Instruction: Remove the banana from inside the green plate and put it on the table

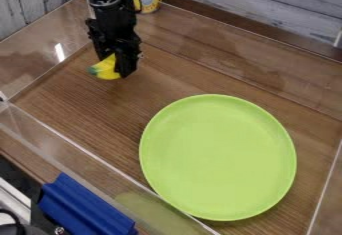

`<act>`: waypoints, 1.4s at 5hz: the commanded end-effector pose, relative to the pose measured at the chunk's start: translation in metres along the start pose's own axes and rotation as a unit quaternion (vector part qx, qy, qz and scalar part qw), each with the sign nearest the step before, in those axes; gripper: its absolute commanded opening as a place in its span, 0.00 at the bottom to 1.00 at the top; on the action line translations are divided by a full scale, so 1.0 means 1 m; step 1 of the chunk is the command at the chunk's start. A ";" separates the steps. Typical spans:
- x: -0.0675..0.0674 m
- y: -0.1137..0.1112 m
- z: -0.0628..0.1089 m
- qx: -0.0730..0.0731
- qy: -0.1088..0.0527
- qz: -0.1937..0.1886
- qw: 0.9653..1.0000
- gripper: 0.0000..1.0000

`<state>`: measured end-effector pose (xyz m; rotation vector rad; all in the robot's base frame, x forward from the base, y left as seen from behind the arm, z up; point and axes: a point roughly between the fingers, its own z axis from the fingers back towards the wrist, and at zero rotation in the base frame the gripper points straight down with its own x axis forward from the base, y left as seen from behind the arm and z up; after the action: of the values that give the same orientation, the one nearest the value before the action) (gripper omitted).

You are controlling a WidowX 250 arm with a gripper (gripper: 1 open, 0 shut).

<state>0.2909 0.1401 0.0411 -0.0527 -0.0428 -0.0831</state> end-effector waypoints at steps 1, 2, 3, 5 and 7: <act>0.010 0.011 0.010 0.012 -0.027 0.001 1.000 0.00; 0.011 0.012 0.005 0.010 -0.029 -0.003 1.000 0.00; 0.012 0.011 0.002 0.008 -0.029 -0.007 1.000 0.00; 0.019 0.011 0.007 0.005 -0.025 -0.011 1.000 1.00; 0.027 0.003 0.028 -0.002 -0.035 -0.014 0.999 1.00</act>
<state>0.3053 0.1401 0.0420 -0.0998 -0.0336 -0.1005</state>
